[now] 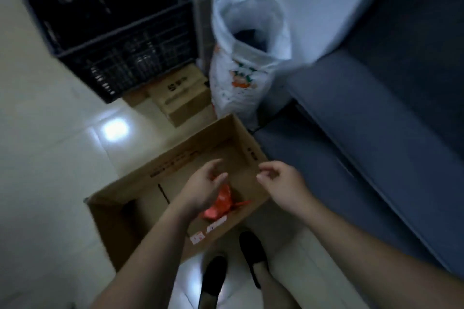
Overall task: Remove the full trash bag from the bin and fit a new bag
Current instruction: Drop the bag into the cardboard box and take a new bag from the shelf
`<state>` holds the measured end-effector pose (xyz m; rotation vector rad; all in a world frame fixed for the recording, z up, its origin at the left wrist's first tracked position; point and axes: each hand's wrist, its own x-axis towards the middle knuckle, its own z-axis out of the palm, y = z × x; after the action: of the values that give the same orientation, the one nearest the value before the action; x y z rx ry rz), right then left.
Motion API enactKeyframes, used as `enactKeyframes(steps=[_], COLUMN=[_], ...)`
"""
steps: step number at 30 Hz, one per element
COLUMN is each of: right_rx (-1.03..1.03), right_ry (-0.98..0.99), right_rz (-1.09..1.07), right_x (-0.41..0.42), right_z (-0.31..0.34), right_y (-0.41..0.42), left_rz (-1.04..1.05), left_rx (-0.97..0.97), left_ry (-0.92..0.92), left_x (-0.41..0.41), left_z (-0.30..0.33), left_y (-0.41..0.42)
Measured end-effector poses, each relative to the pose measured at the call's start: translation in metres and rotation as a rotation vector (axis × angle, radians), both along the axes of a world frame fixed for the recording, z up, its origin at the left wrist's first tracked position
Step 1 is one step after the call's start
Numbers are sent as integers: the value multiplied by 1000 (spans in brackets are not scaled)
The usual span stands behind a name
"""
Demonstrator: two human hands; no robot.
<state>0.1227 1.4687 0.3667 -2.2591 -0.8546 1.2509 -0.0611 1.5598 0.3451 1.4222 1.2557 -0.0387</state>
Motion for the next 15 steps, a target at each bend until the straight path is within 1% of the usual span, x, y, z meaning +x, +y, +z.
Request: enactKeyframes(steps=[4, 7, 11, 15], right_rx=[119, 233, 275, 314], right_ry=[-79, -182, -321, -465], right_rz=[-230, -433, -726, -1076], right_x=[38, 54, 60, 49], right_z=[127, 203, 287, 339], right_y=[-85, -169, -311, -473], left_rz=[-366, -593, -941, -1248], left_rx=[224, 299, 361, 349], left_ry=[-123, -229, -373, -494], left_x=[71, 120, 180, 229], left_z=[140, 222, 313, 380], left_y=[-41, -99, -209, -352])
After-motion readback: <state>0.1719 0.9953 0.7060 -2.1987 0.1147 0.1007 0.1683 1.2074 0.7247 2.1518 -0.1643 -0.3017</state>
